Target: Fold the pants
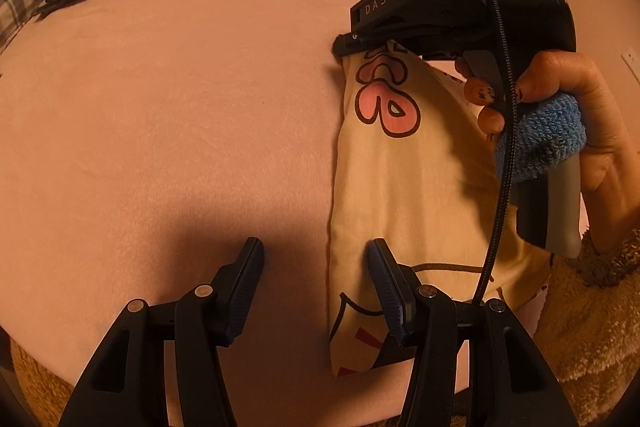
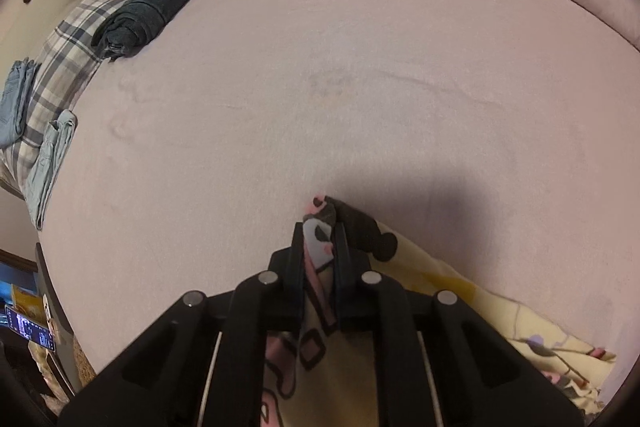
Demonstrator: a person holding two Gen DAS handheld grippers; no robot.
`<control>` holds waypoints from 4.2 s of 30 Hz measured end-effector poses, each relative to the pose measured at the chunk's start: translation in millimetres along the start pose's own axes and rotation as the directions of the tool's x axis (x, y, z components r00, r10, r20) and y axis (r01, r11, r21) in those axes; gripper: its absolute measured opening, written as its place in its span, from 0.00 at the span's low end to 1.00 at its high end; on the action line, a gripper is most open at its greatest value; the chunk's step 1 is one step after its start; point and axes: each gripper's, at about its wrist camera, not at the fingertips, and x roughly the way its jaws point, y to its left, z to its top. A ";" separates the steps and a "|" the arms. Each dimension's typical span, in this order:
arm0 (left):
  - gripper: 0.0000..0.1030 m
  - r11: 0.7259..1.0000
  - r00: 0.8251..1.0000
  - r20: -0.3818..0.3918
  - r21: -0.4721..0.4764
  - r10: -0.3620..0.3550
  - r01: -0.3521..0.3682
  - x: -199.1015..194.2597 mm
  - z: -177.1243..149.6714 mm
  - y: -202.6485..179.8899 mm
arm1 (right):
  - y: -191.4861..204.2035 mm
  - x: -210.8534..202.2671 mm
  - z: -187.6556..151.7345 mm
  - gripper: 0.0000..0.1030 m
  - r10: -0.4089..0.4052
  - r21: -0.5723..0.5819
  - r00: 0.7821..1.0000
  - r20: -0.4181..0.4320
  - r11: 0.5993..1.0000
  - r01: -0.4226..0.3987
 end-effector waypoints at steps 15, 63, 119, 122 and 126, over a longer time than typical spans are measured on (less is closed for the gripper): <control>0.52 0.994 0.994 -0.004 -0.036 -0.105 0.105 -16.8 8.6 0.1 | 2.3 -58.6 -12.0 0.04 0.118 0.029 0.990 0.074 0.992 -0.120; 0.43 0.999 0.999 0.034 0.046 0.021 -0.022 57.9 95.8 -38.0 | -60.8 -97.6 -138.5 0.00 -0.289 0.274 0.949 0.122 0.929 0.248; 0.57 0.982 0.997 0.045 0.175 0.068 -0.075 37.3 61.2 -43.1 | -92.4 -156.0 -179.0 0.41 -0.297 0.424 0.921 0.252 0.889 0.171; 0.57 0.981 0.996 0.049 0.179 0.068 -0.076 30.8 53.0 -44.9 | -83.9 -164.2 -192.2 0.41 -0.262 0.403 0.929 0.261 0.904 0.142; 0.57 0.978 0.995 0.034 0.185 0.093 -0.097 35.4 45.5 -45.8 | -69.8 -156.5 -207.9 0.41 -0.303 0.355 0.932 0.198 0.909 0.220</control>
